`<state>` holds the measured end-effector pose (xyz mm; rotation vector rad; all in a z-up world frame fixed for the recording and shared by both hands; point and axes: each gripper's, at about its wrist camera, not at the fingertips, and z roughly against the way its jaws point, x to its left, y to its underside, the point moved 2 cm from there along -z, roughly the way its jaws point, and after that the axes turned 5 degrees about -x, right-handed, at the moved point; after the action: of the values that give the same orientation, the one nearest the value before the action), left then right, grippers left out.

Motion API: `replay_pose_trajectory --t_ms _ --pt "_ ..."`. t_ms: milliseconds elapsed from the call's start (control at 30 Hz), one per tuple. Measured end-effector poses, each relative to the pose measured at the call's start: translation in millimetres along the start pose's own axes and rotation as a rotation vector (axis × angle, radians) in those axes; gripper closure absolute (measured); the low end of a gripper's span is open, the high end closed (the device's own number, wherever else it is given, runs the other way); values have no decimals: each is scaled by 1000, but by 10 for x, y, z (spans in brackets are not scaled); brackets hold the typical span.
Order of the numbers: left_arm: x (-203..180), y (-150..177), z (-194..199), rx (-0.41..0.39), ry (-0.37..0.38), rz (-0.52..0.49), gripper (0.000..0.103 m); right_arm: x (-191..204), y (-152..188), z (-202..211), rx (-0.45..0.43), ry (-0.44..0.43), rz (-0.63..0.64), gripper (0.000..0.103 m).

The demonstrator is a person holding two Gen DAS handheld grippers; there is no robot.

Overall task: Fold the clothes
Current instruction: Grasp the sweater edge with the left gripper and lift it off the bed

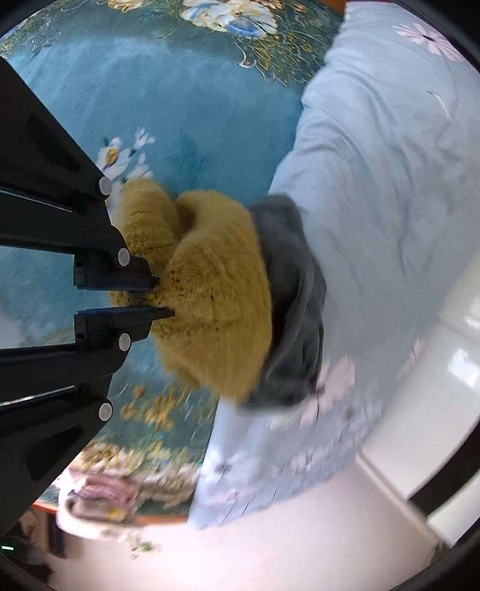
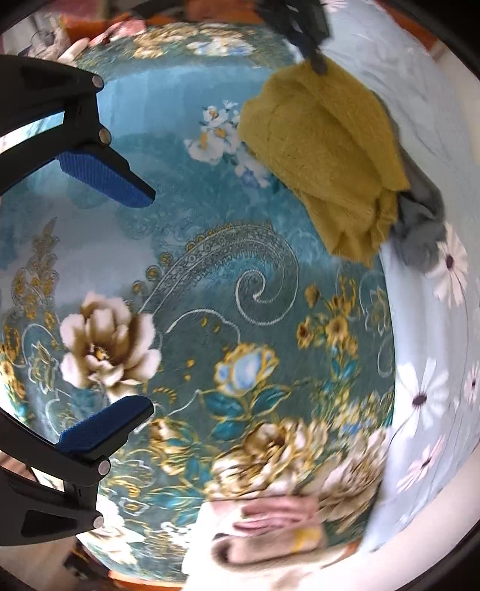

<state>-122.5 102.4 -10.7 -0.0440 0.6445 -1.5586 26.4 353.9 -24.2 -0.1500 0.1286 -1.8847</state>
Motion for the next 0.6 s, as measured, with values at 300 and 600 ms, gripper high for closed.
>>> replay_pose_trajectory --t_ms 300,600 --pt "166 1105 729 89 -73 -51 97 -188 296 374 -71 -82 -52 0" --pt "1179 2057 1079 198 -238 245 98 -310 699 516 -89 -199 -12 0"
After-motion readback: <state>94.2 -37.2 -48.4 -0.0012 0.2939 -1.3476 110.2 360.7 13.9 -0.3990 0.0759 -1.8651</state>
